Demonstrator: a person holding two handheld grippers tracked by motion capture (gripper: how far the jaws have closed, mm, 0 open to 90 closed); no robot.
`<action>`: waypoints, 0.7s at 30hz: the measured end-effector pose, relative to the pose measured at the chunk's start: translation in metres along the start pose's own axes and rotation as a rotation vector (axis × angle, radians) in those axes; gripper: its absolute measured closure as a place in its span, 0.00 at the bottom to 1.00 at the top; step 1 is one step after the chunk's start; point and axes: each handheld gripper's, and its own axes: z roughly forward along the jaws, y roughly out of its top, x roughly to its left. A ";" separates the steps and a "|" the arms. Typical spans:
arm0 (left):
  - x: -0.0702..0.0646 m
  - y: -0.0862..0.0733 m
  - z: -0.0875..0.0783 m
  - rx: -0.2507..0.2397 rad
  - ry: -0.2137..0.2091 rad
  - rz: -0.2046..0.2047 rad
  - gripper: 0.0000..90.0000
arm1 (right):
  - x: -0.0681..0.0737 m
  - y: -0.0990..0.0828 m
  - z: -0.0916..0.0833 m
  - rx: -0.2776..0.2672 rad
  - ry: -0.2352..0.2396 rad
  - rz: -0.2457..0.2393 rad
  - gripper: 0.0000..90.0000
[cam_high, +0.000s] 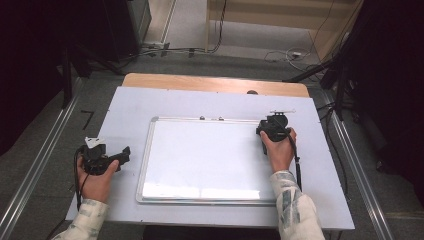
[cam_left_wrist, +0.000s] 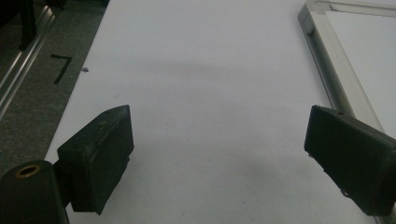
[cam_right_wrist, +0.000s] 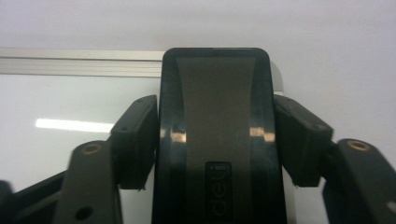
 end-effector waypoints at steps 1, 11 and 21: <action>0.000 0.000 0.000 -0.001 0.000 -0.001 0.10 | -0.001 0.000 -0.002 -0.006 0.009 0.000 0.34; -0.001 0.000 0.000 0.002 0.003 0.003 0.10 | -0.004 -0.008 -0.020 -0.080 0.069 -0.036 0.28; -0.002 0.000 0.000 0.002 0.004 0.009 0.10 | -0.013 -0.024 -0.047 -0.163 0.158 -0.077 0.21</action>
